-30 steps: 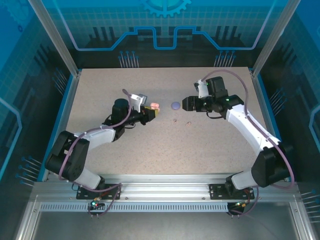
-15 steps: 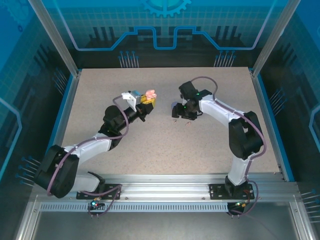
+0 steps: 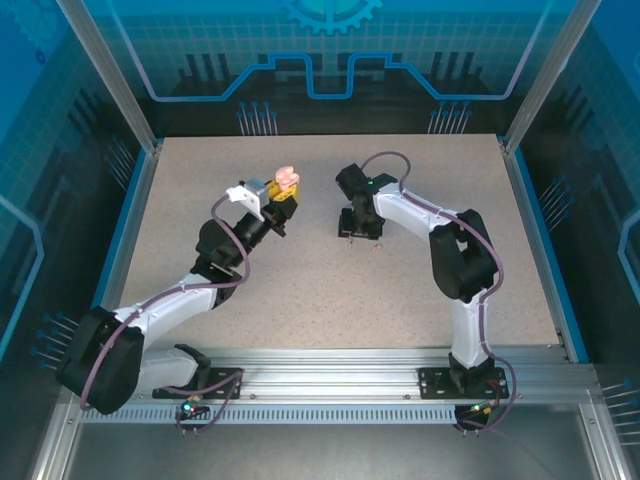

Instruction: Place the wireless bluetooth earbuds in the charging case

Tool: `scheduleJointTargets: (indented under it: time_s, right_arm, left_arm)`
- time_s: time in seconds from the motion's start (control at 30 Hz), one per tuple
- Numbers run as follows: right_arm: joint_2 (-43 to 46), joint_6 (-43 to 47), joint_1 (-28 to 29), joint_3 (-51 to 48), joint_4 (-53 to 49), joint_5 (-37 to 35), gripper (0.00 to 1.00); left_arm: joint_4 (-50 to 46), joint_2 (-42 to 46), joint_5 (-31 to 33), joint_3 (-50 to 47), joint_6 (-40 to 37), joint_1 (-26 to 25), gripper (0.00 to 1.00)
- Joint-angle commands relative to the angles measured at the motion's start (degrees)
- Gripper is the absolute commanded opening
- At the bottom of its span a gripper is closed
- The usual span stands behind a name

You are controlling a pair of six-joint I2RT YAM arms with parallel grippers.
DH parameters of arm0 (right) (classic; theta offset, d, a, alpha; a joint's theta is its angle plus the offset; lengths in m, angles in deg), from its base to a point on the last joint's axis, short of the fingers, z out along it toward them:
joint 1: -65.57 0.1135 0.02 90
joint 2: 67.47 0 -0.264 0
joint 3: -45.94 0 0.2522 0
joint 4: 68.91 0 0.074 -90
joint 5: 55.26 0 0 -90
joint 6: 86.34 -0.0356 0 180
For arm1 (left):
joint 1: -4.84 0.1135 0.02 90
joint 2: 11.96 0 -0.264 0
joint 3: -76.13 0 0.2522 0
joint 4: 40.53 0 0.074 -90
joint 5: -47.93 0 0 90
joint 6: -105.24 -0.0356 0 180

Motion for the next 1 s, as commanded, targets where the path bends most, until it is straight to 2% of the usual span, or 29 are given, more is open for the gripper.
scheduleJointTargets:
  time_s: [0.0, 0.37, 0.97]
  right_arm:
    - [-2.69, -1.5, 1.29, 2.74, -3.19, -2.66, 0.5]
    - [-9.08, -1.98, 2.31, 9.77, -6.52, -4.53, 0.45]
    - [-14.0, -2.9, 2.31, 13.29, -7.52, -4.46, 0.37]
  left_arm:
    - [1.84, 1.39, 1.58, 0.85, -1.24, -0.25, 0.0]
    - [1.57, 1.96, 1.43, 0.27, -1.59, -0.25, 0.0]
    - [1.84, 2.03, 0.89, 0.13, -1.43, -0.21, 0.0]
